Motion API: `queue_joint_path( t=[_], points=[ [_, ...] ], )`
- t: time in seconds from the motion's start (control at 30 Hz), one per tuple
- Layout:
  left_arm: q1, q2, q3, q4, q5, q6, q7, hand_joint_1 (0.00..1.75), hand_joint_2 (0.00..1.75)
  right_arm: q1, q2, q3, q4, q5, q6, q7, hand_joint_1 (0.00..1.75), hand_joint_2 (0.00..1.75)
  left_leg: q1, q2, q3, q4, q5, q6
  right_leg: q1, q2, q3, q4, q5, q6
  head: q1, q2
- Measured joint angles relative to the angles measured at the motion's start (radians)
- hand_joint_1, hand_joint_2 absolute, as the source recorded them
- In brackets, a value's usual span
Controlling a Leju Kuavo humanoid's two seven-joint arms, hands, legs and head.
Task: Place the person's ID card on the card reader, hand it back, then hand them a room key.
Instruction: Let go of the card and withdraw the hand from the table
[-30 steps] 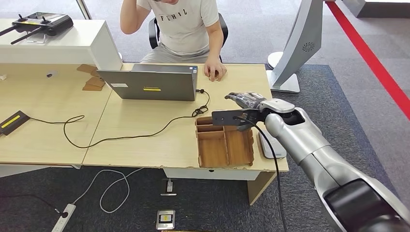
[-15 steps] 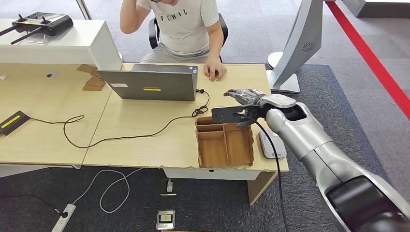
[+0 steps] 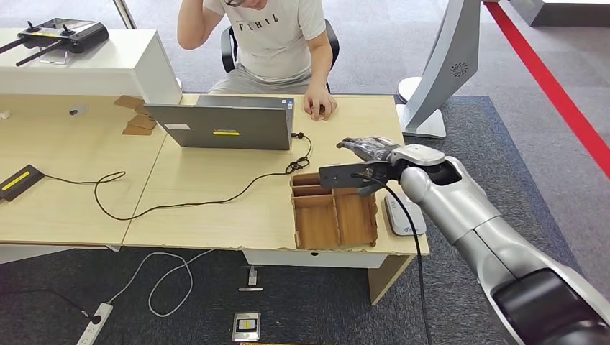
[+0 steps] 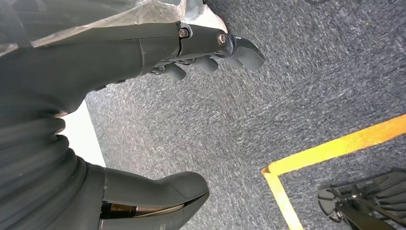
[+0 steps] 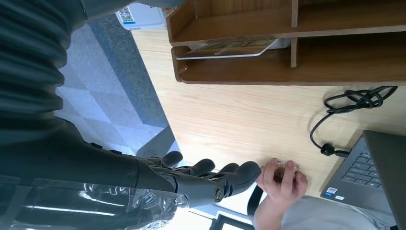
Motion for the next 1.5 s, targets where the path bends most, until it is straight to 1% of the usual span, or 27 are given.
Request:
queue_joint_path(
  t=[0.47,0.7,1.13,1.5],
  points=[
    [0.0,0.006,0.0,0.0,-0.002,0.0,-0.002,0.0,1.75,0.011,-0.023,0.0,-0.036,-0.019,0.024,0.022,0.0,1.75,0.0,0.0,0.0,0.0,0.0,0.0,0.0,0.0,0.0,0.0,0.0,0.0,0.0,0.0],
    [-0.002,0.009,0.0,0.0,-0.008,0.0,-0.011,0.0,1.75,0.028,-0.055,0.006,-0.089,-0.047,0.04,0.045,0.0,1.75,0.0,0.0,0.0,0.0,0.0,0.0,0.0,0.0,0.0,0.0,0.0,0.0,0.0,0.0],
    [-0.005,0.013,0.0,-0.001,-0.018,0.0,-0.014,0.0,1.75,0.104,-0.1,0.006,-0.187,-0.079,0.058,0.092,0.0,1.75,0.0,0.0,0.0,0.0,0.0,0.0,0.0,0.0,0.0,0.0,0.0,0.0,0.0,0.0],
    [-0.005,0.014,0.0,-0.001,-0.025,0.0,-0.014,0.0,1.75,0.13,-0.131,-0.003,-0.27,-0.093,0.078,0.136,0.0,1.75,0.0,0.0,0.0,0.0,0.0,0.0,0.0,0.0,0.0,0.0,0.0,0.0,0.0,0.0]
  ],
)
